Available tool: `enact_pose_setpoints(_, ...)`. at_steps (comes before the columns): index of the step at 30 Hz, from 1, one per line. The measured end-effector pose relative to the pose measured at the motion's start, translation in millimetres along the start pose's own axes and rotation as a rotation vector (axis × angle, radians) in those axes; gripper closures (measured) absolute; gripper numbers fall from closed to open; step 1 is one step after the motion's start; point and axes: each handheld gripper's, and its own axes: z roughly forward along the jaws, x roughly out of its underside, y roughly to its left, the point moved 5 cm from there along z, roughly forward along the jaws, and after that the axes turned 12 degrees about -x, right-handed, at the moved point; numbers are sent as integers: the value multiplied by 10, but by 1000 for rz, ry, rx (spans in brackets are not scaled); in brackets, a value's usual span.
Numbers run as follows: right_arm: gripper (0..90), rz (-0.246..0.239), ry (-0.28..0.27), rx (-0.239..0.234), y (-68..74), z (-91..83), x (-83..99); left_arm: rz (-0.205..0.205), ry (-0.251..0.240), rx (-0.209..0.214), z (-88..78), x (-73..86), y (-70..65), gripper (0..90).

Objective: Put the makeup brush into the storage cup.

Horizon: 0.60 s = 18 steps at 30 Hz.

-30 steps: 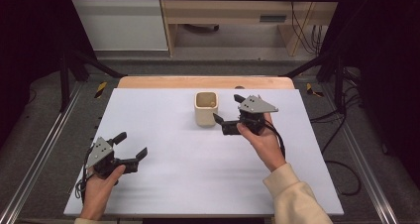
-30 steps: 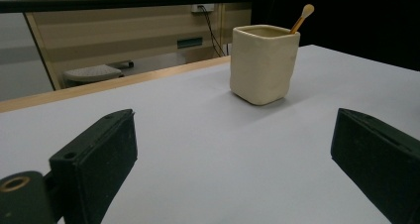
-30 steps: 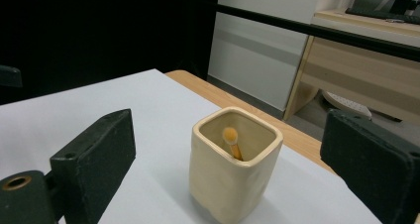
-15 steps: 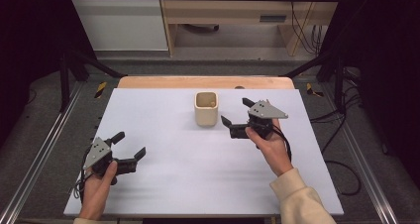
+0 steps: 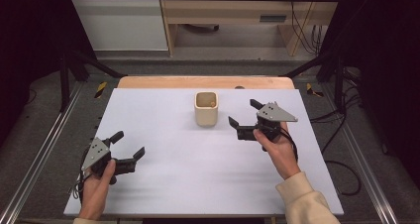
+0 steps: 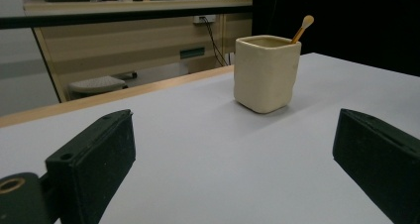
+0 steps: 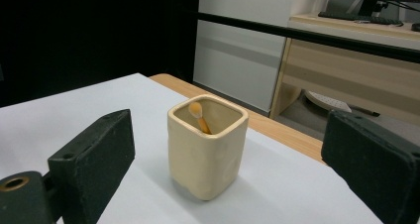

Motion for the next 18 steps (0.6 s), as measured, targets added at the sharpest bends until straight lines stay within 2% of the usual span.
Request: enact_pose_setpoints(18, 65, 0, -22, 49, -75, -297, 91, -14, -32, -5, -34, -33, 44, 23)
